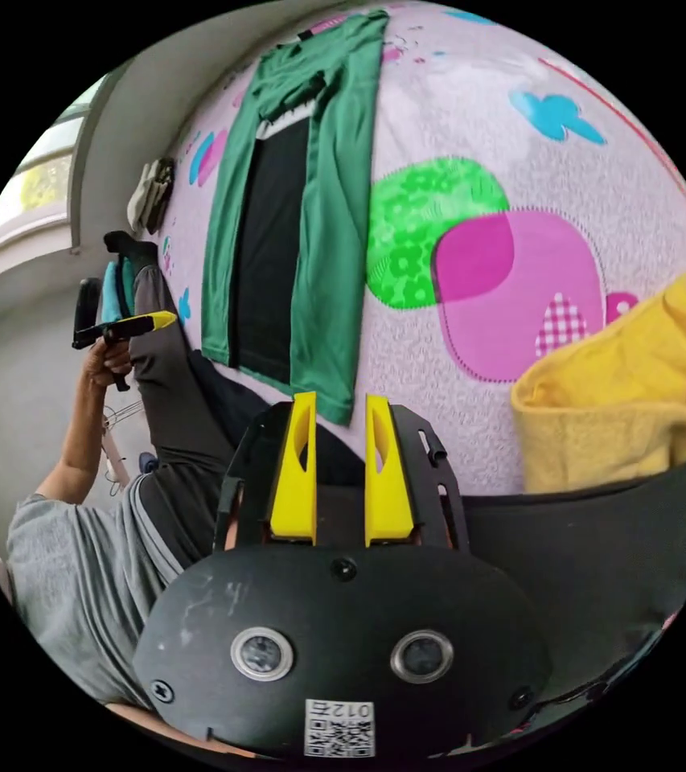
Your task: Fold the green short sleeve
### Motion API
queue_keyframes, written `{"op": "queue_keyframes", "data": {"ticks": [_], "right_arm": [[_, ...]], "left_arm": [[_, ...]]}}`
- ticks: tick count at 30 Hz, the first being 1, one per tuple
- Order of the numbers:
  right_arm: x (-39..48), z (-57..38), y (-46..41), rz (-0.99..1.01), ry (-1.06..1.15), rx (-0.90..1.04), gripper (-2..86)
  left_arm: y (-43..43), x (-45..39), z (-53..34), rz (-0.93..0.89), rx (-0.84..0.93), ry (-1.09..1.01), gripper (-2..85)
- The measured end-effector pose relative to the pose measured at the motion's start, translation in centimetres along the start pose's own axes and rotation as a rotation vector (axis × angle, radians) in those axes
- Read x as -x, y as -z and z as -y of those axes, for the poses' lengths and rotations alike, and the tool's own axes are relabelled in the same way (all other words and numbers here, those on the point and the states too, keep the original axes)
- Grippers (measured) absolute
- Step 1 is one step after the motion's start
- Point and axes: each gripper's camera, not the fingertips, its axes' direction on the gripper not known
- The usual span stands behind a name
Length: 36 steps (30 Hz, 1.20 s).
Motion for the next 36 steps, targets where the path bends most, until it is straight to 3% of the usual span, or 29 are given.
{"op": "queue_keyframes", "data": {"ticks": [13, 27, 36], "right_arm": [[-4.8, -1.7, -0.6, 0.185, -0.146, 0.031, 8.4], [-4.6, -5.6, -0.4, 0.238, -0.121, 0.063, 6.6], [-2.8, -9.7, 1.4, 0.262, -0.038, 0.02, 0.2]], "left_arm": [[-3.6, 7.3, -3.2, -0.026, 0.088, 0.1, 7.8], [-4.9, 10.2, -7.1, -0.028, 0.123, 0.063, 3.0], [-4.8, 10.5, -10.9, -0.005, 0.138, -0.037, 0.5]]}}
